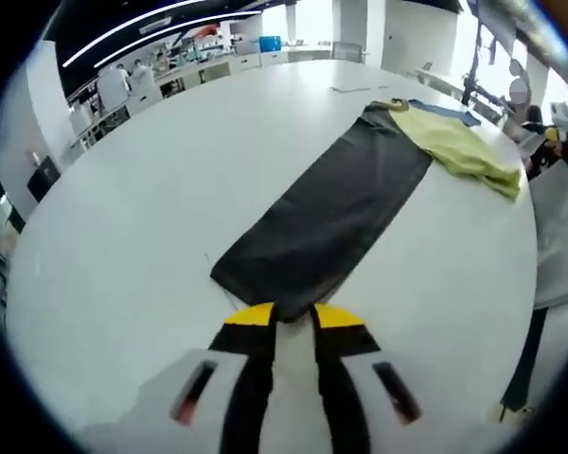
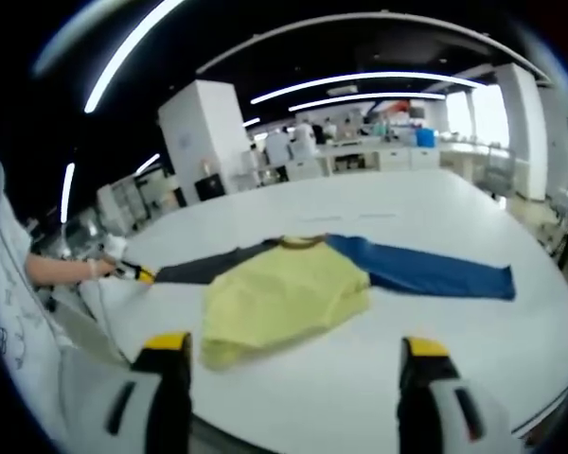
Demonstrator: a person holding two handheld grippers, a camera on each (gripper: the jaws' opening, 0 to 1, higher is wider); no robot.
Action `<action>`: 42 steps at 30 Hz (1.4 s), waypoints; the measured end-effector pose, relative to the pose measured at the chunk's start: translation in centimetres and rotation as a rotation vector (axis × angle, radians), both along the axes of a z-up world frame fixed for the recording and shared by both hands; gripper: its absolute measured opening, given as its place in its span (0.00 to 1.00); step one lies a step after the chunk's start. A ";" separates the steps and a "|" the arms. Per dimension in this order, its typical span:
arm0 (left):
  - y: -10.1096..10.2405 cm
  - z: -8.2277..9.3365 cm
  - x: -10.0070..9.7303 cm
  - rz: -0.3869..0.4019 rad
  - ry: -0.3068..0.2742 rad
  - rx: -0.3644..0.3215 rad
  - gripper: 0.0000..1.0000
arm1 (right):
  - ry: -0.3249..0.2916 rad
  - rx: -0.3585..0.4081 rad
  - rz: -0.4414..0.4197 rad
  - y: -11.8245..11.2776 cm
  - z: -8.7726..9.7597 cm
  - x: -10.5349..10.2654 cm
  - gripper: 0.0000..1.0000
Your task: Fold the garment on the visible template until the final outline fits inside the template.
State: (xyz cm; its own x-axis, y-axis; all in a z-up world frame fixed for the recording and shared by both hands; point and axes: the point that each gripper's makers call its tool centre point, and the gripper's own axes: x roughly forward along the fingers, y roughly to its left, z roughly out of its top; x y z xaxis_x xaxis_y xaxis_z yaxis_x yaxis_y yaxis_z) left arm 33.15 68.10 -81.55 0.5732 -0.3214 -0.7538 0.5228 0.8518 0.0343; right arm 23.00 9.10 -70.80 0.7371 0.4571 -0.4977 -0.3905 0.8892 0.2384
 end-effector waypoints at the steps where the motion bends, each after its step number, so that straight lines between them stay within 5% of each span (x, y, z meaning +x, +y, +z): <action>1: -0.6 0.4 0.0 -0.021 -0.016 -0.017 0.28 | 0.002 -0.003 0.002 0.0 -0.1 0.0 0.91; 9: -5.2 3.2 -1.0 -0.108 -0.075 -0.139 0.76 | -0.002 0.010 0.039 0.6 -0.6 0.3 0.91; 16: -10.2 6.6 -2.5 -0.161 -0.123 -0.211 0.87 | -0.001 0.018 0.087 0.5 -1.0 0.7 0.91; 27: -16.3 9.4 -5.5 -0.126 -0.165 -0.298 0.88 | 0.005 0.017 0.205 -0.2 -1.2 1.3 0.91; 42: -23.9 10.8 -10.3 -0.063 -0.232 -0.307 0.85 | -0.009 0.025 0.409 -1.4 -1.6 2.9 0.90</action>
